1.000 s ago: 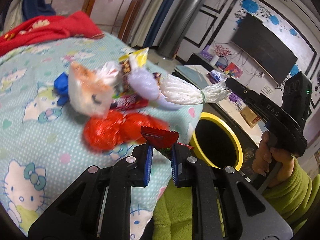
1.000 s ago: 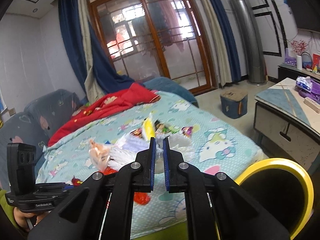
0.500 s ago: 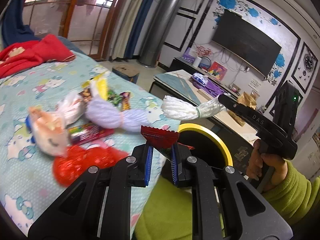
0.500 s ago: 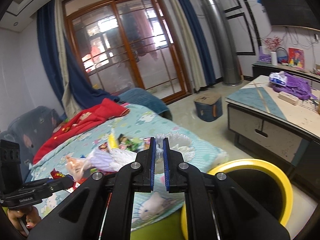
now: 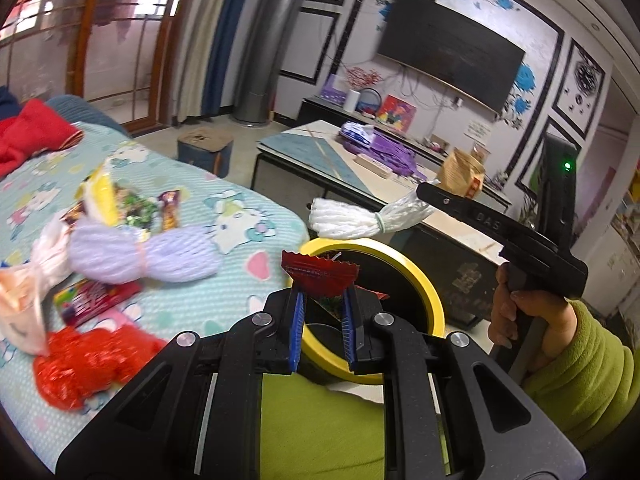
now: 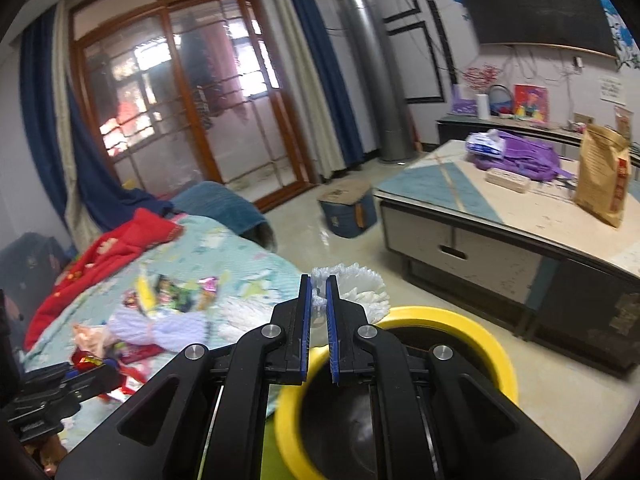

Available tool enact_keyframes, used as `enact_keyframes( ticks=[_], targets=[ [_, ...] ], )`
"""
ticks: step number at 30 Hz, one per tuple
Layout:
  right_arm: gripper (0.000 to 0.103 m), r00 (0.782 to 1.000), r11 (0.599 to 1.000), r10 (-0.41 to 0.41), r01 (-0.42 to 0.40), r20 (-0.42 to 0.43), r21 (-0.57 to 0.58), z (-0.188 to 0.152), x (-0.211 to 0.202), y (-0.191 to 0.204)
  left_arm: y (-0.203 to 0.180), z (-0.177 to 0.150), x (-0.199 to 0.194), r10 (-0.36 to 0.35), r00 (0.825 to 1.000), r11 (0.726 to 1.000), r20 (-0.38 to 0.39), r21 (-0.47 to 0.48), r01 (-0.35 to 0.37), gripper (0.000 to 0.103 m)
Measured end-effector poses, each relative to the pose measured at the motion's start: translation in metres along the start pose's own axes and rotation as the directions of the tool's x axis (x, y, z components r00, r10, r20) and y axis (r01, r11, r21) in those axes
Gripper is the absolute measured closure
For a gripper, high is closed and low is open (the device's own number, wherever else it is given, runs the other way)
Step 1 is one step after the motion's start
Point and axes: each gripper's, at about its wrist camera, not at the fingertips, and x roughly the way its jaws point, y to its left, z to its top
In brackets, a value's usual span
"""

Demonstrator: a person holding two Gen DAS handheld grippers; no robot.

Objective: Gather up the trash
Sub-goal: 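Carry the red wrapper and white netting with both tools over the yellow-rimmed bin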

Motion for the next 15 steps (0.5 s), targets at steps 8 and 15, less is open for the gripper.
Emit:
enact_keyframes(
  ticks=[8, 15],
  targets=[
    [0.095, 0.997, 0.996, -0.072, 0.074, -0.036, 0.059, 0.002, 0.000, -0.031, -0.019, 0.010, 0.024, -0.027, 1.000, 0.998, 0.000, 0.064, 0.027, 0.092],
    [0.095, 0.993, 0.991, -0.100, 0.105, -0.055, 0.086, 0.003, -0.004, -0.049, -0.038, 0.009, 0.050, -0.058, 0.998, 0.994, -0.023, 0.087, 0.060, 0.092]
  ],
)
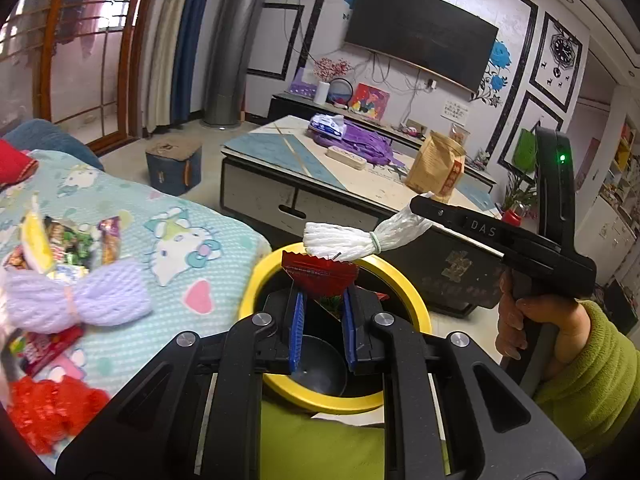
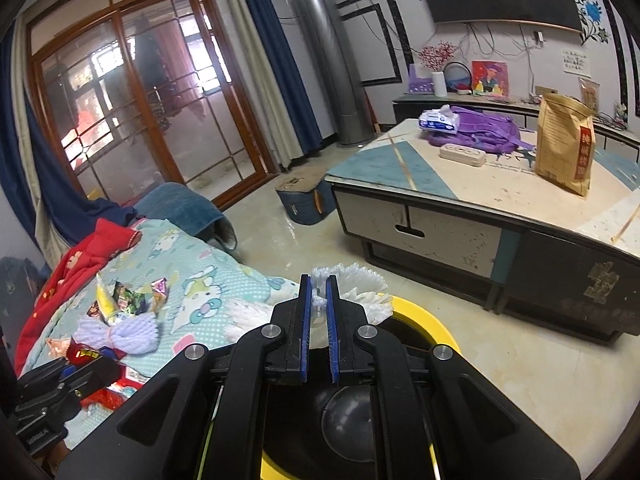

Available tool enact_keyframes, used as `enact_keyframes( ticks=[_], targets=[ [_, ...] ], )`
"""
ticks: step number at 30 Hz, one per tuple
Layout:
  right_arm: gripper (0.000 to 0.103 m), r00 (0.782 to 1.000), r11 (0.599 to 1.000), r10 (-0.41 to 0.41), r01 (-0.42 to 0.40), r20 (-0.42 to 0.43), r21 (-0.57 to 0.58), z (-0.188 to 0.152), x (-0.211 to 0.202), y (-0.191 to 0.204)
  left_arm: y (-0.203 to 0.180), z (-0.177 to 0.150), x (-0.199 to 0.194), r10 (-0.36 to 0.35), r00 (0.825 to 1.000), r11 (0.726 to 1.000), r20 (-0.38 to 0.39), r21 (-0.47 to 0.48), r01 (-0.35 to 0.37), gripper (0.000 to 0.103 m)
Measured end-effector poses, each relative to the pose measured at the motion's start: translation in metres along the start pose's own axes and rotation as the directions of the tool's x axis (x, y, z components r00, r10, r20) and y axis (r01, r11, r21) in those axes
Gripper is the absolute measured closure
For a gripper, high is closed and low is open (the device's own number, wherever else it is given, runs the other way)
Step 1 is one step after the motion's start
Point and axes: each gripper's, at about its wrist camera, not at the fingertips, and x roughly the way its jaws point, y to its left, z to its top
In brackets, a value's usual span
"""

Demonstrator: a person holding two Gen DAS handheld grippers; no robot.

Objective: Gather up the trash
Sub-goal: 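Carry the red wrapper and white netting with both tools over the yellow-rimmed bin, then open both tools to drop the wrapper and netting into the bin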

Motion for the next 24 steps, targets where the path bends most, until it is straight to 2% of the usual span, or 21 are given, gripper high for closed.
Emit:
enact_keyframes(
  ticks=[5, 17, 19, 20, 21, 24],
  targets=[
    [0.095, 0.999, 1.000, -0.023, 0.023, -0.027, 0.015, 0.001, 0.005, -0.009, -0.009, -0.006, 0.014, -0.031, 0.999, 0.999, -0.019, 0.007, 0.031, 0.092],
    [0.093, 0.996, 0.998, 0.000, 0.005, -0.093, 0.059, -0.004, 0.021, -0.020, -0.023, -0.023, 0.043, -0.073, 0.993, 0.997, -0.097, 0.027, 0.076, 0.092],
    [0.089, 0.995, 0.998, 0.003, 0.003, -0.098, 0.066, -0.003, 0.023, -0.022, -0.026, -0.024, 0.046, -0.081, 0.991, 0.996, -0.103, 0.027, 0.084, 0.092],
    [0.083, 0.995, 0.998, 0.002, 0.005, -0.102, 0.069, -0.003, 0.024, -0.022, -0.027, -0.025, 0.047, -0.084, 0.991, 0.996, -0.106, 0.029, 0.088, 0.091],
    [0.078, 0.995, 0.998, 0.001, 0.006, -0.102, 0.070, -0.004, 0.025, -0.022, -0.028, -0.024, 0.048, -0.084, 0.991, 0.996, -0.107, 0.031, 0.087, 0.088],
    [0.074, 0.994, 0.997, 0.003, 0.006, -0.107, 0.080, -0.005, 0.027, -0.023, -0.028, -0.026, 0.048, -0.085, 0.990, 0.996, -0.110, 0.026, 0.088, 0.075]
  ],
)
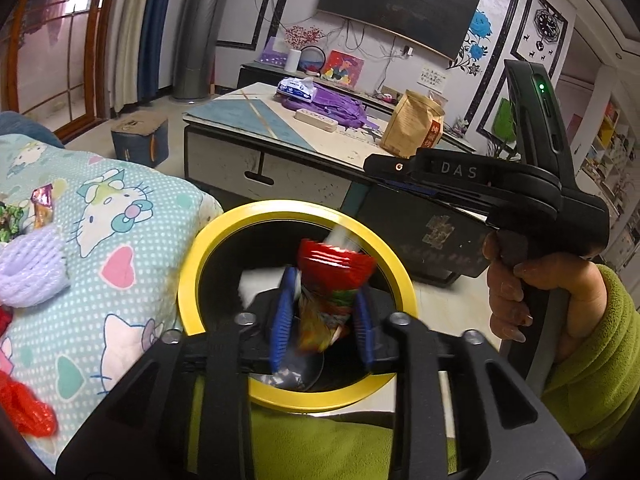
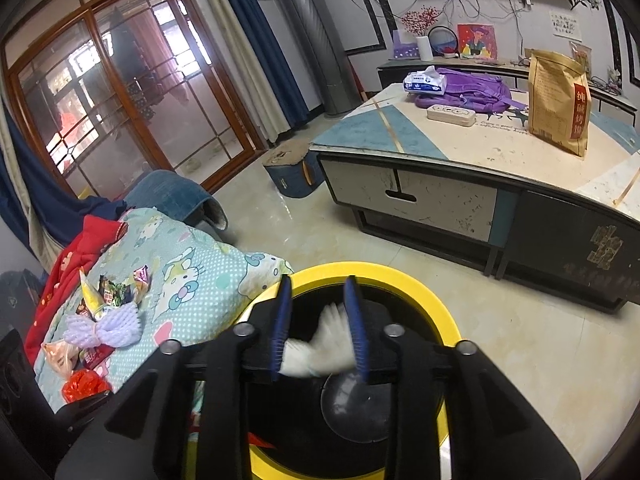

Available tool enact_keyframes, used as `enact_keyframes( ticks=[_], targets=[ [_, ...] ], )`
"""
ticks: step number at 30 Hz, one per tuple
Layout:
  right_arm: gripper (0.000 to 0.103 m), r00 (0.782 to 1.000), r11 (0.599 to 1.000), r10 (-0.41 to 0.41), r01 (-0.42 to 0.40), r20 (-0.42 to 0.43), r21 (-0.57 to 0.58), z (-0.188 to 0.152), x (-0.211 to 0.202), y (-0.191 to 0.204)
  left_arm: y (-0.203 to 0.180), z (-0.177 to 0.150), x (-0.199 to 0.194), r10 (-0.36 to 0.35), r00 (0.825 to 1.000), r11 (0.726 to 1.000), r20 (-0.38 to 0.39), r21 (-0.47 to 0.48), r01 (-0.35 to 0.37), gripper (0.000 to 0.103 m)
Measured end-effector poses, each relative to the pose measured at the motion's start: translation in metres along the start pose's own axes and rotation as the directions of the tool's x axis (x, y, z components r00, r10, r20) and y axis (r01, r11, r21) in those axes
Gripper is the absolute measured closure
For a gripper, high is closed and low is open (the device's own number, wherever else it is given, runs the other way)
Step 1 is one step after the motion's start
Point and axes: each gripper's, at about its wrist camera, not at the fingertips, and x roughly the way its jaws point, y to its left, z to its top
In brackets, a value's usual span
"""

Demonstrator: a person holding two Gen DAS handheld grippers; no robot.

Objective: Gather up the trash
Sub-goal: 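Open both tools to drop the wrapper and netting into the bin, then move both tools back over the trash on the bed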

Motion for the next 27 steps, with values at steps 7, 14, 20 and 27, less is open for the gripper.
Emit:
enact_keyframes(
  ticks=[7, 14, 20, 27],
  targets=[
    [0.063, 1.000, 1.000, 0.005, -0.005, 0.015, 0.001, 0.000, -0.002, 0.002, 0.001, -0.001, -0.008, 0.011, 1.000, 1.000, 0.019, -0.018, -0.011, 0.039],
    [0.055, 0.999, 1.000, 0.022, -0.021, 0.032, -0.014, -0.001, -0.006, 0.009, 0.004, 0.001, -0.023, 0.053, 0.997, 0.998, 0.055, -0.024, -0.052, 0.024],
    [0.052, 0.997, 0.998, 0.049, -0.046, 0.055, -0.050, -0.003, -0.011, 0.021, 0.013, 0.004, -0.040, 0.136, 0.985, 0.991, 0.102, -0.033, -0.133, 0.011],
    [0.045, 0.992, 0.991, 0.088, -0.078, 0.088, -0.113, -0.008, -0.020, 0.043, 0.027, 0.008, -0.062, 0.211, 0.965, 0.977, 0.158, -0.066, -0.203, 0.011]
  ],
)
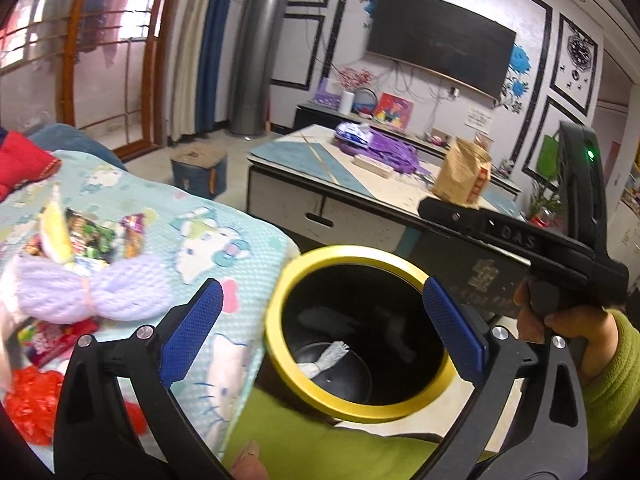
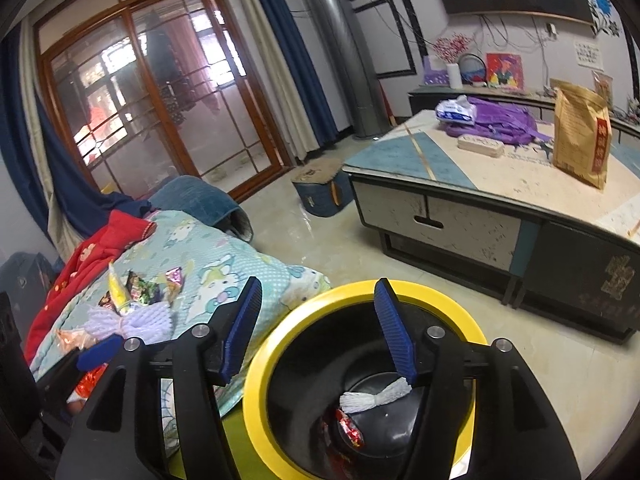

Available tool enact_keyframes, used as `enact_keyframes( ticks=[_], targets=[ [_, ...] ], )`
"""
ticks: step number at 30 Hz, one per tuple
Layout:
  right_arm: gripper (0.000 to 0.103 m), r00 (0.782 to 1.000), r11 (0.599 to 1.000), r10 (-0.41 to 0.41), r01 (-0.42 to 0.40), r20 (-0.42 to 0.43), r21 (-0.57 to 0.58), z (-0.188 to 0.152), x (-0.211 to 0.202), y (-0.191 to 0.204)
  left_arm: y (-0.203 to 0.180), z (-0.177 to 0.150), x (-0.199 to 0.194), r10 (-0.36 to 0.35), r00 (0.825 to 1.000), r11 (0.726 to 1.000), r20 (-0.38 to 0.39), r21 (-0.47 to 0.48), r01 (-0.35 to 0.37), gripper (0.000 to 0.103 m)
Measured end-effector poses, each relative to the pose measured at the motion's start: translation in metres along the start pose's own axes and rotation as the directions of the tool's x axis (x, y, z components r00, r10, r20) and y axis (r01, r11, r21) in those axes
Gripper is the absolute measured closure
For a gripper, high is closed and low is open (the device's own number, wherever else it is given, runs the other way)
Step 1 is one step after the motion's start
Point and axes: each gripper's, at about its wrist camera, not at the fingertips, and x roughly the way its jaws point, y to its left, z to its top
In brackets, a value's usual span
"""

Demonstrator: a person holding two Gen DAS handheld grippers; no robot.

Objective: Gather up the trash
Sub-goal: 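Move both tools back over the trash on the bed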

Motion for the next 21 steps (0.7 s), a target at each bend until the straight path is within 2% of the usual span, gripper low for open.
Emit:
enact_keyframes(
  ticks=[5, 15, 21],
  targets=[
    [0.043, 0.999, 0.999, 0.035, -0.034, 0.004, -0.042, -0.005, 0.000, 0.020, 0.015, 0.004, -0.011, 0.051, 0.998, 0.998, 0.038, -0.025, -0.050, 0.011],
    [0.039, 0.993, 0.987, 0.112, -0.108, 0.028, -0.117, -0.014, -0.007, 0.059, 0.044, 0.004, -0.037, 0.145, 0.983, 0.988, 0.110, -0.071, -0.138, 0.011],
    [0.037, 0.988, 0.974, 0.156, -0.151, 0.014, -0.169, -0.020, -0.008, 0.080, 0.054, 0.004, -0.053, 0.213, 0.964, 0.976, 0.160, -0.078, -0.203, 0.011]
  ],
)
